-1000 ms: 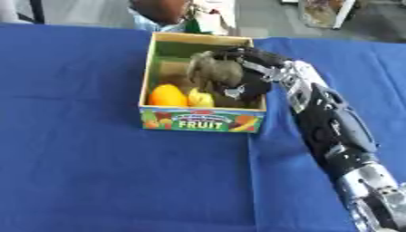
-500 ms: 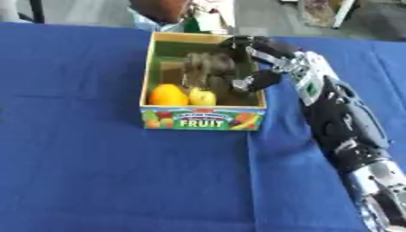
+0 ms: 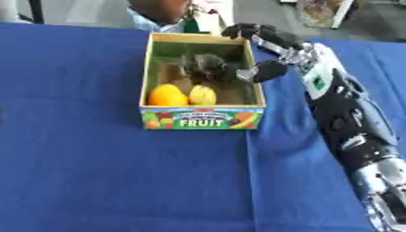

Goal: Pick up objects on the table and place them in the box.

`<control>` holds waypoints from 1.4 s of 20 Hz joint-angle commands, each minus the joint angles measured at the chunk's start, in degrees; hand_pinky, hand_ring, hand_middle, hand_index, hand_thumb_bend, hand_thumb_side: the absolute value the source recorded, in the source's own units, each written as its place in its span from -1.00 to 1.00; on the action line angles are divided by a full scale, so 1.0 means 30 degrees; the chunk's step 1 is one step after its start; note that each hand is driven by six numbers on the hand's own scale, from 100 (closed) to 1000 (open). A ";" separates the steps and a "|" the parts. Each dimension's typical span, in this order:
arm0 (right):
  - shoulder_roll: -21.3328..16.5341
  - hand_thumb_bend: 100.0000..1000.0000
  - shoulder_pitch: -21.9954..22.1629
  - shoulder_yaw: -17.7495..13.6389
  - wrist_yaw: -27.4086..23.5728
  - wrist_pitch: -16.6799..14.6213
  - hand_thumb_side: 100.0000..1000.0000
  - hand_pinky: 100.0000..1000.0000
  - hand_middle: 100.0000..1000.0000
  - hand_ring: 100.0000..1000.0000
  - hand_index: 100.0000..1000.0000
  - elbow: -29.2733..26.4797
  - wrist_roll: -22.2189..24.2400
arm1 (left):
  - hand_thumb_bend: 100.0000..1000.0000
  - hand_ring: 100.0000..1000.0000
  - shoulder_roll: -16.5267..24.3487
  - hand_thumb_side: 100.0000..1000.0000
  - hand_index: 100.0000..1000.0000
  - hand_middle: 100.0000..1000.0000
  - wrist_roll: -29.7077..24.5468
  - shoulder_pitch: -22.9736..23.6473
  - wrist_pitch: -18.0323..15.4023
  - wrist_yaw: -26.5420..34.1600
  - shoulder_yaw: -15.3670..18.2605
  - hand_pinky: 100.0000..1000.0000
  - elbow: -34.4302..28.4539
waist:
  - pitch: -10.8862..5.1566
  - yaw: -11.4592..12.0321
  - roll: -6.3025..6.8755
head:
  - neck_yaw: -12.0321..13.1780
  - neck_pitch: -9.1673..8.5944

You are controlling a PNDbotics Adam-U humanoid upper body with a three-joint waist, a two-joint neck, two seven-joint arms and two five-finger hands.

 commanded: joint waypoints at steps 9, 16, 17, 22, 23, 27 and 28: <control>-0.3128 -0.98 0.1857 0.0612 -0.8044 0.0845 -0.52 0.74 0.65 0.62 0.82 -0.5418 0.0040 | -0.67 0.32 0.0425 -0.67 0.44 0.17 0.0619 0.0627 0.0262 -0.0366 0.0769 0.26 -0.0378 | -0.0594 -0.0923 0.0058 | 0.1060 0.0194; -0.4486 -1.00 0.5602 -0.0126 -1.6738 0.2871 -0.76 0.69 0.50 0.50 0.70 -0.9921 0.1685 | -0.67 0.31 0.0223 -0.67 0.43 0.16 0.1716 0.1282 0.0443 -0.0582 0.1323 0.25 -0.0378 | -0.0716 -0.1979 0.0106 | 0.1868 0.0362; -0.4615 -1.00 0.6184 -0.0390 -1.7881 0.3235 -0.79 0.69 0.50 0.49 0.69 -1.0502 0.2048 | -0.67 0.31 0.0192 -0.67 0.42 0.16 0.1922 0.1344 0.0458 -0.0539 0.1354 0.25 -0.0378 | -0.0719 -0.2085 0.0125 | 0.1969 0.0372; -0.4411 -1.00 0.9101 -0.1964 -2.1448 0.4474 -0.76 0.66 0.47 0.45 0.65 -1.3001 0.3092 | -0.66 0.32 0.0017 -0.69 0.42 0.17 0.2861 0.1494 0.0377 -0.0275 0.1516 0.24 -0.0378 | -0.0645 -0.2653 0.0186 | 0.2366 0.0449; -0.4264 -1.00 0.9574 -0.2253 -2.1751 0.4696 -0.72 0.65 0.47 0.45 0.65 -1.3357 0.3123 | -0.66 0.33 -0.0010 -0.69 0.42 0.18 0.3028 0.1515 0.0341 -0.0227 0.1546 0.25 -0.0378 | -0.0603 -0.2791 0.0213 | 0.2438 0.0489; -0.3578 -1.00 1.1517 -0.3271 -2.2223 0.5364 -0.58 0.64 0.46 0.44 0.64 -1.4653 0.2923 | -0.65 0.35 -0.0072 -0.69 0.42 0.20 0.3543 0.1545 0.0234 -0.0051 0.1616 0.25 -0.0378 | -0.0509 -0.3183 0.0240 | 0.2573 0.0672; -0.3389 -1.00 1.1996 -0.3470 -2.2218 0.5475 -0.57 0.64 0.46 0.43 0.64 -1.4901 0.2836 | -0.65 0.36 -0.0098 -0.68 0.42 0.20 0.3659 0.1570 0.0211 -0.0018 0.1646 0.25 -0.0378 | -0.0485 -0.3252 0.0251 | 0.2644 0.0706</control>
